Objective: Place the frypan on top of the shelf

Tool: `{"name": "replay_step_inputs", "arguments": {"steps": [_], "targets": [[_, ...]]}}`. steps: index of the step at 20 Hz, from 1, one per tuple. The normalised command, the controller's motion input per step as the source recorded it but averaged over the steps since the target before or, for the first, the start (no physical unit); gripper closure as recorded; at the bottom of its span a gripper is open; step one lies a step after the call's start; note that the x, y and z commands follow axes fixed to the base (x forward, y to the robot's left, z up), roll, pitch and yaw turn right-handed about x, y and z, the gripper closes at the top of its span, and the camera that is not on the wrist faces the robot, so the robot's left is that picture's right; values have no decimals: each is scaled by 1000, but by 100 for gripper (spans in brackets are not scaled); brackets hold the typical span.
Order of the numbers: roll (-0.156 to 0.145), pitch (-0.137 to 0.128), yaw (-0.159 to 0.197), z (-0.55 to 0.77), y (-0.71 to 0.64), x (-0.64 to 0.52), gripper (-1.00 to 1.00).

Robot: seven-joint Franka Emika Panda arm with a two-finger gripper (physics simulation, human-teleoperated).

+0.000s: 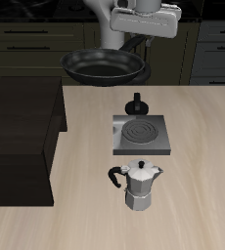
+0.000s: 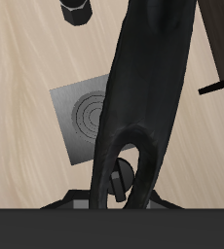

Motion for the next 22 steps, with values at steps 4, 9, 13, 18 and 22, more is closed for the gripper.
{"name": "replay_step_inputs", "arguments": {"steps": [4,9,13,18,22], "targets": [[-32,-21,2,177,-246,-7,100],[-24,-14,0,149,-198,-4,100],[-40,-8,1,110,-224,25,100],[-22,-6,25,62,-182,84,100],[-31,15,-25,35,-326,159,100]]}}
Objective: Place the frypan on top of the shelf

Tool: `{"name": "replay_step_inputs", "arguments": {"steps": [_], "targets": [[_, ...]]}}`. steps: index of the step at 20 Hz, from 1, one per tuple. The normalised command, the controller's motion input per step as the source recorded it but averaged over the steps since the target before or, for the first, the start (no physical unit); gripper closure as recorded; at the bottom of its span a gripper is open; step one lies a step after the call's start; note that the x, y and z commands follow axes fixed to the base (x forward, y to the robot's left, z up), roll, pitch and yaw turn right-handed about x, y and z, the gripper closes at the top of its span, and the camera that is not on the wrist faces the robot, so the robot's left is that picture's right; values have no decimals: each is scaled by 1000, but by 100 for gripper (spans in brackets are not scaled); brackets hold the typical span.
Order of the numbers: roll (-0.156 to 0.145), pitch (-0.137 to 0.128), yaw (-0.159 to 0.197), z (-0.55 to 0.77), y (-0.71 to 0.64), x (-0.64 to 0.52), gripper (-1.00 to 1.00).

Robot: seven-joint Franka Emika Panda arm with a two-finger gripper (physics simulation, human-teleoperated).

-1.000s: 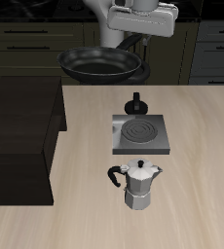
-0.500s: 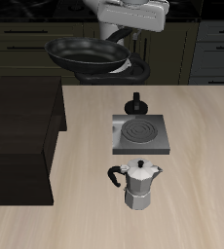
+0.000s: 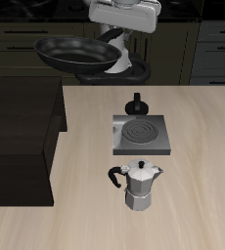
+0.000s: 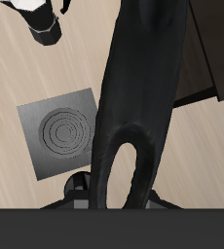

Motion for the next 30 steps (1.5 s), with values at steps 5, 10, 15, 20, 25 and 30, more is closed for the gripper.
{"name": "replay_step_inputs", "arguments": {"steps": [5,10,15,20,25,30], "targets": [[-46,-8,-27,73,-265,99,100],[-53,-2,-32,79,-322,128,100],[-70,-1,-13,60,-293,151,100],[-33,21,-12,-10,-146,135,100],[-23,6,0,-14,-76,81,100],[6,5,7,-33,-21,80,100]]}}
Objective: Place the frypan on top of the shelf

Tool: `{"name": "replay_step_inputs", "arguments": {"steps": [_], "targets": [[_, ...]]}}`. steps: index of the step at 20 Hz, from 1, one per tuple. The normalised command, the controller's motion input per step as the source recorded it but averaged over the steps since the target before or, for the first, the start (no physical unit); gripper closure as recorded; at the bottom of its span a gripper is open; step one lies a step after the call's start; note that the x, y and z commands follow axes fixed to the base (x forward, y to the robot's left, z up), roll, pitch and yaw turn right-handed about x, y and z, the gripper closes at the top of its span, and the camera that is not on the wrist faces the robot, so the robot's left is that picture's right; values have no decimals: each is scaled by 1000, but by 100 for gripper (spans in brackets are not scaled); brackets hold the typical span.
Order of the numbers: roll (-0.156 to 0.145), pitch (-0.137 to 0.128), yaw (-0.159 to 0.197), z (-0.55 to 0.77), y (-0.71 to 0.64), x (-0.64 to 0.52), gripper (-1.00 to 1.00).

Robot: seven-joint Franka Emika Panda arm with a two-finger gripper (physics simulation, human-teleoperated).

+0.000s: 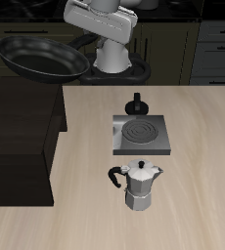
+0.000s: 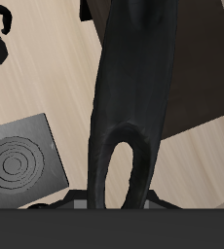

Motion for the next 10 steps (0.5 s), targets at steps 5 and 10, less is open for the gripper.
{"name": "replay_step_inputs", "arguments": {"steps": [5,10], "targets": [[1,10,10,-52,-44,114,100],[-14,14,3,-76,-105,140,100]]}}
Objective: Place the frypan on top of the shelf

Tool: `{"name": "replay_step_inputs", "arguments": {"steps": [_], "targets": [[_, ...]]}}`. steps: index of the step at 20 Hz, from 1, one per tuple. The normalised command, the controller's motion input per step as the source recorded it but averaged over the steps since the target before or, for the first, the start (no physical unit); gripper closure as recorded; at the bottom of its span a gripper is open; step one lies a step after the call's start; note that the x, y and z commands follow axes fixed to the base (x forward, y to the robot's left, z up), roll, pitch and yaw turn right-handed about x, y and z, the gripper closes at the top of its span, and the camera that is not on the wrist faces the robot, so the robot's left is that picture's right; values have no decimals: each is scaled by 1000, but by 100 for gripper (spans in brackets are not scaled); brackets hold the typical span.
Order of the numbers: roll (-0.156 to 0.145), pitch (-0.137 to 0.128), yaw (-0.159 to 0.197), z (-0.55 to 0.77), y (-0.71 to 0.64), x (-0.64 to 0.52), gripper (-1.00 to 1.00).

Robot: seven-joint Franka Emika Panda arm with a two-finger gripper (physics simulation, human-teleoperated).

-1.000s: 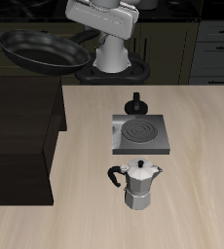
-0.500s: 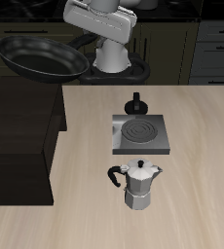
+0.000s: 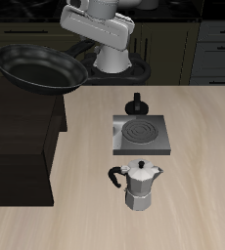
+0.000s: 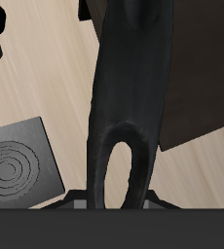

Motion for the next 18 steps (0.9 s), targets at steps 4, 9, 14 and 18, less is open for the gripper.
{"name": "replay_step_inputs", "arguments": {"steps": [4,9,14,18], "targets": [[-28,17,-8,-44,-153,128,100],[-33,4,-9,0,-180,90,100],[-37,13,-27,7,-198,82,100],[-38,3,-15,33,-196,65,100]]}}
